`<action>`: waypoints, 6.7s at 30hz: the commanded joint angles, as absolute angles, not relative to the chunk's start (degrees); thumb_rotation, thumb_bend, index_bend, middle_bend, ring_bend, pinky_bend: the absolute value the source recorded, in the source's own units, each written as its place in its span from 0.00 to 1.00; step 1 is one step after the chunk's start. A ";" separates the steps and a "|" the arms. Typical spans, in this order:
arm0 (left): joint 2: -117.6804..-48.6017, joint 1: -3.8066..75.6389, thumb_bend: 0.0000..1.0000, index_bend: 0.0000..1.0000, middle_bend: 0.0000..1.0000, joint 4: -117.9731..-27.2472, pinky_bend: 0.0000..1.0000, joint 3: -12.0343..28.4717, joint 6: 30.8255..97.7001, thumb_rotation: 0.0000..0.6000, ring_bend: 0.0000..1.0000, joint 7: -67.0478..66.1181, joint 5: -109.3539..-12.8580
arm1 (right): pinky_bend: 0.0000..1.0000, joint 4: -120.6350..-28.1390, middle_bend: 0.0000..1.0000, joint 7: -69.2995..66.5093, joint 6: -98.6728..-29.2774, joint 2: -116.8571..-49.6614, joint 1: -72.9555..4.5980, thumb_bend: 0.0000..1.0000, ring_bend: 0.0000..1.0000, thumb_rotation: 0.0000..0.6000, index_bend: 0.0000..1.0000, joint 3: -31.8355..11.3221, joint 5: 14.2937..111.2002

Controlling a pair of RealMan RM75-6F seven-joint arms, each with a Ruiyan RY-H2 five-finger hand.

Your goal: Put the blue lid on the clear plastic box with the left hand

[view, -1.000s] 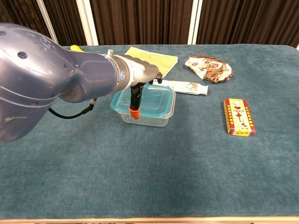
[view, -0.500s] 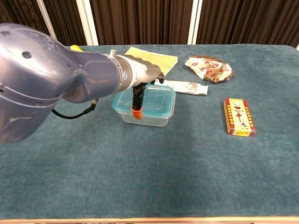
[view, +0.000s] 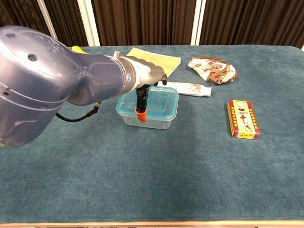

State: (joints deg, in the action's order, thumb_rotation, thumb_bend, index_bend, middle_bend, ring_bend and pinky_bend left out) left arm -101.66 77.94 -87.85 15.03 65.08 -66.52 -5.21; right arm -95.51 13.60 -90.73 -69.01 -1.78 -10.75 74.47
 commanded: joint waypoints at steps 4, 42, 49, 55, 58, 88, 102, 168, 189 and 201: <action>-101.62 77.80 0.15 0.09 0.14 -87.91 0.00 14.97 64.87 1.00 0.00 -66.60 -5.52 | 0.00 -95.53 0.03 13.67 -90.82 -69.06 -1.76 0.30 0.00 1.00 0.11 -10.80 74.41; -100.69 78.16 0.13 0.06 0.05 -90.60 0.00 14.89 67.55 1.00 0.00 -69.37 -5.42 | 0.00 -95.50 0.03 14.39 -90.89 -69.26 -1.80 0.30 0.00 1.00 0.11 -10.91 74.12; -99.12 77.93 0.13 0.06 0.04 -93.93 0.00 14.72 70.17 1.00 0.00 -70.17 -6.60 | 0.00 -95.60 0.03 14.45 -90.85 -69.25 -1.74 0.30 0.00 1.00 0.11 -10.81 74.06; -94.99 77.51 0.14 0.08 0.08 -100.95 0.00 15.37 72.50 1.00 0.00 -71.19 -6.28 | 0.00 -95.46 0.03 14.54 -90.89 -69.24 -1.77 0.30 0.00 1.00 0.11 -10.90 73.99; -92.82 76.13 0.23 0.20 0.17 -103.21 0.00 16.03 72.02 1.00 0.00 -68.04 -9.44 | 0.00 -95.47 0.03 14.49 -90.98 -69.29 -1.74 0.30 0.00 1.00 0.11 -10.96 73.94; -97.47 70.30 0.52 0.68 0.59 -87.00 0.03 12.74 61.49 1.00 0.18 -49.51 -31.28 | 0.00 -95.82 0.03 13.78 -90.40 -69.15 -1.72 0.30 0.01 1.00 0.11 -11.00 73.37; -99.40 70.21 0.52 0.68 0.57 -84.35 0.03 10.82 59.82 1.00 0.18 -51.77 -30.01 | 0.00 -95.96 0.03 13.90 -90.37 -69.07 -1.68 0.30 0.01 1.00 0.12 -11.13 72.92; -103.47 66.62 0.42 0.55 0.44 -77.22 0.03 9.50 56.46 1.00 0.14 -50.23 -38.54 | 0.00 -96.04 0.03 13.56 -90.46 -69.11 -1.68 0.30 0.01 1.00 0.12 -11.12 72.90; -103.18 69.18 0.48 0.66 0.53 -77.54 0.03 14.56 57.01 1.00 0.13 -49.69 -39.81 | 0.00 -96.14 0.03 13.60 -90.32 -69.17 -1.63 0.30 0.01 1.00 0.12 -11.26 72.34; -107.77 72.18 0.49 0.68 0.53 -68.89 0.03 15.81 53.68 1.00 0.14 -49.27 -39.67 | 0.00 -96.26 0.03 13.52 -90.08 -69.07 -1.68 0.30 0.01 1.00 0.12 -11.35 72.01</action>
